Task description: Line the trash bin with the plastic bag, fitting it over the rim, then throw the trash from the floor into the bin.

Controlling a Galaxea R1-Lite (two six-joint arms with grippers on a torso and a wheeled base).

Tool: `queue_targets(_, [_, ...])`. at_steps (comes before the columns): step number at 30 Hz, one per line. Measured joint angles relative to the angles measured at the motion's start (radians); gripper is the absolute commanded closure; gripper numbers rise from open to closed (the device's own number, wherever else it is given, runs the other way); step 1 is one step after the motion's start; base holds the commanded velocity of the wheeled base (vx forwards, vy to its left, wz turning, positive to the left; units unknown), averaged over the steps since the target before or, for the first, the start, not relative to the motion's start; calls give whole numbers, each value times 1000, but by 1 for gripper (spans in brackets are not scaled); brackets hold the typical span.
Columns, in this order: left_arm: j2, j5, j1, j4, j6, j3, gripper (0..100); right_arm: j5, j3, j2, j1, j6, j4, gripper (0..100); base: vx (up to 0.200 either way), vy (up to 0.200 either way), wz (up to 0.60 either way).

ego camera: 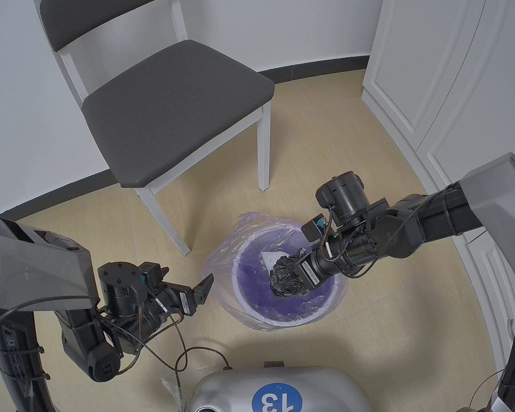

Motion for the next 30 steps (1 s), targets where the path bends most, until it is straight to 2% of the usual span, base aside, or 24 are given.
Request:
queue_targets(4, [2,0,-3,0,0,1,0,-1,56,-25,-10,-40,-1,100,0,0,0])
queue_targets(8, [3,0,-4,1,0,2,0,-2,64,-14,-14,-43,-7,100,0,0,0])
queue_targets(26, [24,1,-1,0,1,-9,0,-12,-161,205,-13,-48,22,100,0,0,0])
queue_targets(27, [24,1,-1,0,1,-9,0,-12,-163,210,-13,-48,22,0,0,0,0])
queue_targets(30, [27,1,0,0,1,-10,0,-12,-169,219,-12,-52,20,0,0,0,0])
